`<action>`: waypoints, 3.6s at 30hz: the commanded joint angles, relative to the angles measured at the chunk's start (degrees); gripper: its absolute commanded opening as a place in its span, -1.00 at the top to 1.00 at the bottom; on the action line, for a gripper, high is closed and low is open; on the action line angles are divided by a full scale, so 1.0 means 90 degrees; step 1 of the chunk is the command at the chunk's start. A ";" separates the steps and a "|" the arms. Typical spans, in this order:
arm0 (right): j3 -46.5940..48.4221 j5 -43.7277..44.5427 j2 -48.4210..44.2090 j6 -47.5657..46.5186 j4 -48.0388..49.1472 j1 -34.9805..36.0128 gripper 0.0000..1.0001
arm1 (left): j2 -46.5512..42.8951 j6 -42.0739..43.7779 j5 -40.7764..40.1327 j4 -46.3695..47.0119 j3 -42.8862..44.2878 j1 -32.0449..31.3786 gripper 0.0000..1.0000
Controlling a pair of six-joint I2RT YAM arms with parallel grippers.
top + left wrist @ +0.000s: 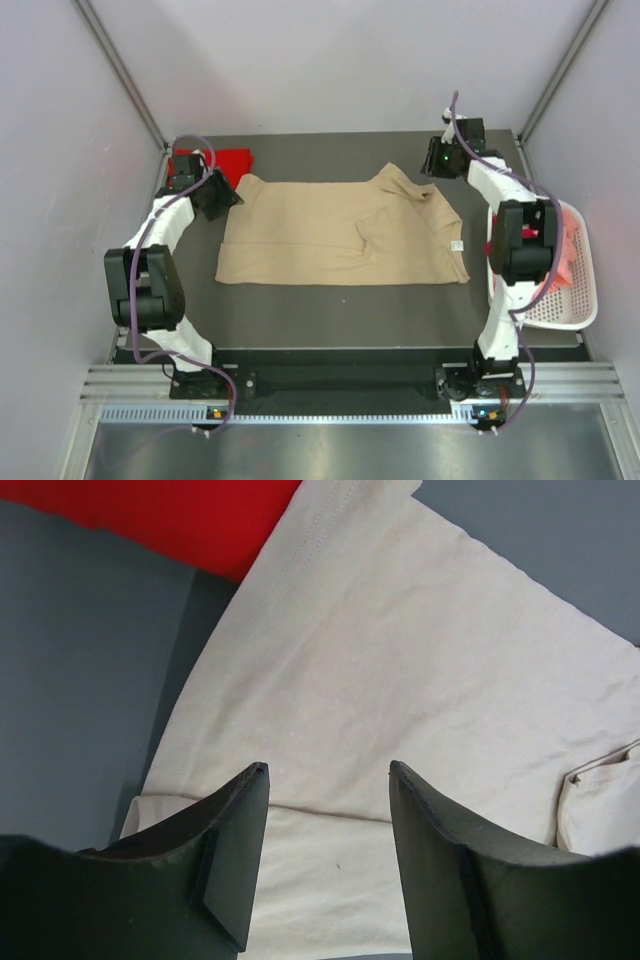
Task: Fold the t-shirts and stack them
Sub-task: Fold the tshirt
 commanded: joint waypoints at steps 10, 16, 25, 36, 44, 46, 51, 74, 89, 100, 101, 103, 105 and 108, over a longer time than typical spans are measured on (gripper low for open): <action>0.1328 0.0446 0.1385 0.0506 -0.0648 -0.0138 0.23 | 0.0045 -0.0179 0.0094 0.0415 0.0214 -0.0021 -0.11; 0.0918 0.0485 0.1054 0.0536 -0.0365 -0.0090 0.25 | 0.0201 -0.0169 0.0113 0.0455 0.0243 -0.0030 -0.11; 0.0206 0.0572 0.0351 0.0371 -0.0063 0.0027 0.31 | 0.0192 -0.0179 0.0162 0.0503 0.0194 -0.0030 -0.09; -0.0127 0.1178 0.0271 -0.0147 -0.0208 0.0516 0.39 | 0.0133 -0.0199 0.0172 0.0513 0.0224 -0.0060 -0.09; -0.0586 0.1334 0.0174 -0.0431 -0.0374 0.0750 0.46 | 0.0163 -0.0199 0.0192 0.0503 0.0243 -0.0060 -0.09; -0.0674 0.1334 0.0018 -0.0421 -0.0364 0.0750 0.46 | 0.0124 -0.0199 0.0182 0.0503 0.0234 -0.0050 -0.08; -0.0587 0.1159 -0.0343 -0.0129 -0.0335 0.0624 0.36 | 0.0084 -0.0169 0.0162 0.0464 0.0204 -0.0060 -0.08; -0.0079 -0.0267 0.0604 0.0028 -0.0452 -0.0226 0.29 | 0.0368 -0.0111 0.0016 0.0484 0.0390 -0.0060 -0.08; -0.0177 -0.0130 0.0263 -0.0128 -0.0462 -0.0217 1.00 | 0.0494 0.0659 -0.0267 0.0493 0.0809 -0.0060 -0.09; -0.0333 -0.0736 -0.0597 -0.0460 -0.0618 -0.0110 1.00 | 0.2104 0.2506 -0.0072 0.0064 0.2810 -0.0138 -0.08; -0.0381 -0.0755 -0.0627 -0.0489 -0.0608 -0.0090 1.00 | 0.2222 0.2594 -0.0072 0.0025 0.2966 -0.0157 -0.08; -0.0401 -0.0853 -0.0685 -0.0519 -0.0589 -0.0070 1.00 | 0.2603 0.2867 -0.0266 -0.0101 0.3454 -0.0235 -0.06; -0.0479 -0.0941 -0.0715 -0.0509 -0.0570 -0.0060 1.00 | 0.2934 0.2994 -0.0443 -0.0200 0.3796 -0.0284 -0.06; -0.0655 -0.1009 -0.0812 -0.0519 -0.0423 -0.0002 1.00 | 0.3276 0.3034 -0.0404 -0.0336 0.4148 -0.0284 -0.06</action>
